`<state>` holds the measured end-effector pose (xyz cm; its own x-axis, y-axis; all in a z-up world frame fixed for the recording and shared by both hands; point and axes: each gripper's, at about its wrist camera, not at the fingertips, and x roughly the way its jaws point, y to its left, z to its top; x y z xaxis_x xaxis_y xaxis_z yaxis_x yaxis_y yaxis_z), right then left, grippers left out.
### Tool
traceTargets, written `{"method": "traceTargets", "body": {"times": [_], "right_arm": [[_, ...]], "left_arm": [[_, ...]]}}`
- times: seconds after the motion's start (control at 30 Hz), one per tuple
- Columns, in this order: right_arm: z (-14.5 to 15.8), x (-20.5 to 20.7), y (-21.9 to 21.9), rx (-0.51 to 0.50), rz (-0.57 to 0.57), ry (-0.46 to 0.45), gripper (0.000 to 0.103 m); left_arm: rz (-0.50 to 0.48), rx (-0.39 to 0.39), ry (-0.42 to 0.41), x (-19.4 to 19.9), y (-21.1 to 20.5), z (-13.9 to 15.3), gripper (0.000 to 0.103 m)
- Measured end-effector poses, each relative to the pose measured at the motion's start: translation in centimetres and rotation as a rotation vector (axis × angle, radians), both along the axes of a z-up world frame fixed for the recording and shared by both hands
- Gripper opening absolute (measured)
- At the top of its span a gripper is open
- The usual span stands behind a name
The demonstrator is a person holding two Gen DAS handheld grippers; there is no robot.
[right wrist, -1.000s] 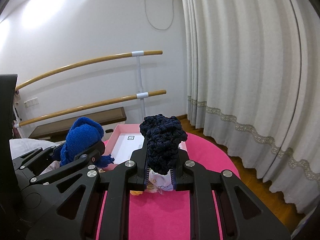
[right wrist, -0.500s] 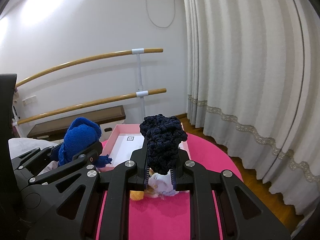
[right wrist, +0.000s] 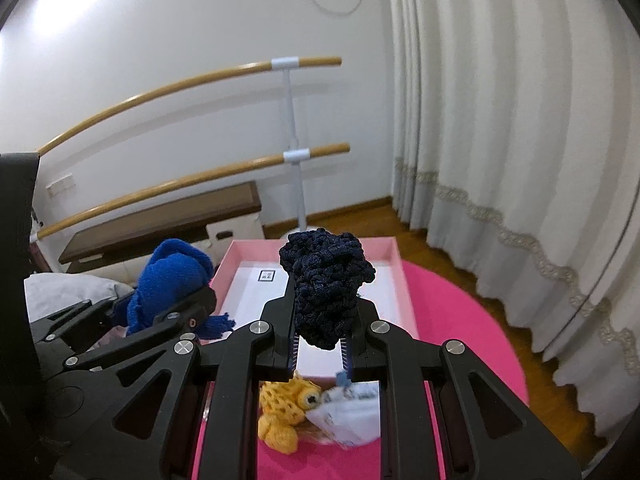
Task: Organize soft objects
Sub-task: 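Carry the blue scarf and navy scrunchie with both tools over the pink box, then open both tools to drop the scarf and scrunchie into the box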
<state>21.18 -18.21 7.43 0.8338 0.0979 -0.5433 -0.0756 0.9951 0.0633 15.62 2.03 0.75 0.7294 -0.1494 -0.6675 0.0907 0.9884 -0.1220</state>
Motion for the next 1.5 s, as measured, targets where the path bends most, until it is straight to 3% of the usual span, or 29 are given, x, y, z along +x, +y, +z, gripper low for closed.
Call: {"method": "traceTargets", "body": {"times": [0.33,0.7,0.73,0.83,0.9,0.97,1.3,1.43,1.5], "right_arm": [[-5.0,6.4,0.5,0.009,-0.002,0.172,0.015],[-8.9,9.5,-0.7,0.037,0.008,0.311,0.022],[-9.1,9.5,-0.7,0.024,0.002,0.316,0.024],[-9.0,10.1,-1.1,0.012,-0.026,0.324,0.047],[-8.9,10.2,-1.6,-0.007,-0.069,0.316,0.073],[-8.6,10.5,-1.6,-0.013,-0.086,0.308,0.084],[-8.3,11.0,-1.4,-0.010,-0.082,0.326,0.087],[-8.2,10.9,-1.8,0.005,-0.090,0.331,0.088],[-8.2,10.9,-1.9,0.011,-0.088,0.333,0.089]], "left_arm": [[-0.010,0.017,0.191,12.5,-1.9,-3.2,0.038],[-0.027,-0.007,0.326,23.7,-2.7,-6.3,0.041],[-0.018,-0.006,0.336,24.2,-2.2,-6.6,0.041],[0.024,-0.009,0.360,26.0,-1.2,-7.0,0.050],[0.058,-0.027,0.366,26.8,-0.6,-7.3,0.063],[0.064,-0.045,0.371,27.4,-0.2,-7.5,0.072],[0.080,-0.005,0.360,29.6,-0.5,-7.1,0.076],[0.078,-0.015,0.359,29.6,-0.9,-7.2,0.077],[0.074,-0.009,0.355,27.8,-0.5,-7.4,0.077]]}}
